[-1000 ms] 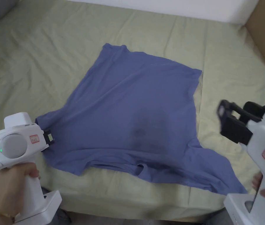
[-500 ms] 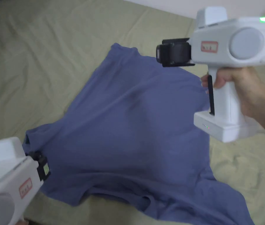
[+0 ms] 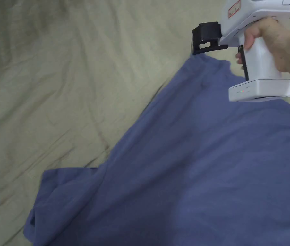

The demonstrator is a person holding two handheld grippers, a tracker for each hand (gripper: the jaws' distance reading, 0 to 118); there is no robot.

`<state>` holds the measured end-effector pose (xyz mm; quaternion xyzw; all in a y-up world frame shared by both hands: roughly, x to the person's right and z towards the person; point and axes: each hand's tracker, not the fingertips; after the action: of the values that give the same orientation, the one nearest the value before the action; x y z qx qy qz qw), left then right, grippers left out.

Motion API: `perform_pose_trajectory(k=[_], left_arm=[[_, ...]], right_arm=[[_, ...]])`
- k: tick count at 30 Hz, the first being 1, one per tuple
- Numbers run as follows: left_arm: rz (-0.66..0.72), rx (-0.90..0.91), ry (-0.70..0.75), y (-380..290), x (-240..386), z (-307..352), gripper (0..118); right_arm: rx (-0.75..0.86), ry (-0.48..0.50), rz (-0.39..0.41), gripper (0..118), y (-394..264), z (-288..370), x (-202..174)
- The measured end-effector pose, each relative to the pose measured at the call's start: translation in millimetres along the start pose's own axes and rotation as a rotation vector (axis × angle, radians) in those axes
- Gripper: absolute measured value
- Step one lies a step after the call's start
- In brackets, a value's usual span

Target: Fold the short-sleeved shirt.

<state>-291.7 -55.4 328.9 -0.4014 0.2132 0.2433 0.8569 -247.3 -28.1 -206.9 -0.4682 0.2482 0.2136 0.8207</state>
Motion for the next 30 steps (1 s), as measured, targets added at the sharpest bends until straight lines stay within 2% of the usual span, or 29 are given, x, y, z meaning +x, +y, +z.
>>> perform_pose_trajectory(k=[2,6,7,9,11,12,13,14,16,18,20,22,26,30], left_arm=[[0.031,-0.024,0.000,0,-3,-1,0],[0.067,-0.057,-0.005,1,-3,-5,0],[0.058,-0.061,-0.002,0,-2,-6,0],[0.035,-0.074,0.010,0,2,-8,0],[0.041,-0.077,0.014,-1,2,-10,0],[0.052,-0.088,0.013,-1,1,-12,0],[0.069,-0.092,0.009,-2,1,-12,0],[0.079,-0.093,0.008,-3,1,-12,0],[0.077,-0.092,0.015,-4,3,-13,0],[0.065,-0.072,0.029,-4,5,-10,0],[0.056,-0.056,0.035,-3,6,-7,0],[0.070,-0.034,0.021,0,3,-3,0],[0.082,0.030,0.000,0,3,6,0],[0.052,0.136,-0.034,11,12,18,0]], right_arm=[[-0.004,-0.017,0.008,106,12,-30,-3],[-0.020,-0.052,0.005,104,27,-82,-1],[-0.025,-0.056,0.009,100,28,-91,0],[-0.032,-0.058,-0.003,81,28,-101,4],[-0.034,-0.061,-0.053,58,12,-84,1],[-0.029,-0.024,-0.088,44,10,-84,5],[-0.032,0.025,-0.119,16,9,-82,7],[-0.027,0.060,-0.143,4,10,-83,10],[-0.024,0.029,-0.155,3,5,-77,13],[-0.038,0.049,-0.148,3,3,-74,15],[0.031,0.024,-0.128,3,-2,-50,18],[0.071,0.051,-0.176,3,1,-25,33],[0.131,0.076,-0.241,3,-16,67,61],[0.206,0.024,-0.223,3,-43,176,88]])
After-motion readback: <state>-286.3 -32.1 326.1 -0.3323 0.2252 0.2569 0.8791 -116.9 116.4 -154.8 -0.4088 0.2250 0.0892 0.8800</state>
